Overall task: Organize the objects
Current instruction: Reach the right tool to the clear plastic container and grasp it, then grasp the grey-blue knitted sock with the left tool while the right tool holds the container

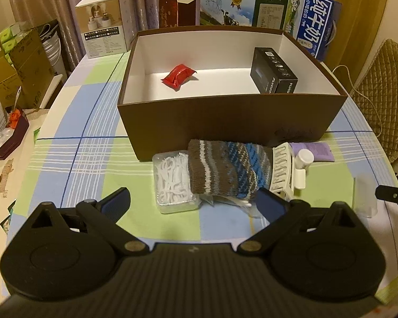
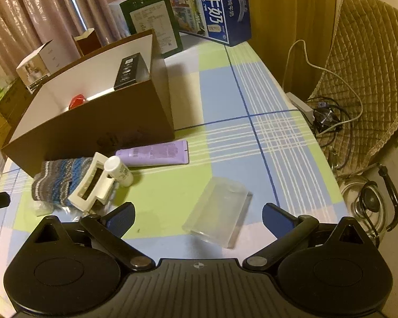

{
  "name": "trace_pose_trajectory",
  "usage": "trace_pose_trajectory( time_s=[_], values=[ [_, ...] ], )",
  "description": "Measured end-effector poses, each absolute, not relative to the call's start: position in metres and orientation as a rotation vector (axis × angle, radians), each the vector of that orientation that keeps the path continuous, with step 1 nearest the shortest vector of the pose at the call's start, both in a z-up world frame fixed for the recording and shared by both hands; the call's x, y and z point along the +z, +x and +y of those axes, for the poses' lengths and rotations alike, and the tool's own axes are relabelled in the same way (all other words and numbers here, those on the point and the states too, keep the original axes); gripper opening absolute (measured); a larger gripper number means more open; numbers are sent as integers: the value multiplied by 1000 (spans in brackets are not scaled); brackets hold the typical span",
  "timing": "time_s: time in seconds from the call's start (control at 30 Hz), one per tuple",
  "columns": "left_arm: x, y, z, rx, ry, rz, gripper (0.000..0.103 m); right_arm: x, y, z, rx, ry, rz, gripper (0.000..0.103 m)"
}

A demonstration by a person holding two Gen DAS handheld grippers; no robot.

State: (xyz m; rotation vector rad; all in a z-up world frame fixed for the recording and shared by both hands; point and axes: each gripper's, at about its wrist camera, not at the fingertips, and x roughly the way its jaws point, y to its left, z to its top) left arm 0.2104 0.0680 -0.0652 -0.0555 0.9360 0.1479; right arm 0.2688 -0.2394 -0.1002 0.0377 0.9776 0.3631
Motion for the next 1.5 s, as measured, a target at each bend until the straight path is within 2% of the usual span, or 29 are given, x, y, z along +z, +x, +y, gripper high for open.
trace_pose_trajectory(
  time_s=[0.2,0.53,0.67,0.73,0.77,0.8,0.93,1.17,1.33,1.37,1.43,1.5],
  values=[
    [-76,214,68,144,-55,948,100,-120,276,-243,338,50,982,83],
    [-92,231,68,128,-46,974,99,-147,297,-231,268,32,1021,81],
    [-98,240,66,118,-37,977,99,-157,303,-224,267,3,1046,67],
    [-100,244,64,113,-32,978,98,-160,304,-222,265,-10,1040,65],
    [-102,247,64,110,-30,979,98,-161,305,-221,269,-22,1036,61],
    [-104,249,64,106,-28,981,98,-161,305,-221,272,-34,1028,52],
    [-113,258,65,97,-20,994,94,-161,309,-222,296,-35,1017,50],
    [-129,272,67,67,-21,1008,81,-155,317,-235,274,18,1010,50],
    [-138,280,65,27,-23,1012,76,-150,320,-244,260,40,1002,50],
    [-140,282,65,16,-32,1015,68,-149,320,-246,258,43,1000,50],
    [-140,284,62,8,-37,1000,63,-148,318,-248,254,49,998,50],
    [-139,285,59,-9,-30,993,45,-148,317,-251,253,56,997,50]
  ],
)
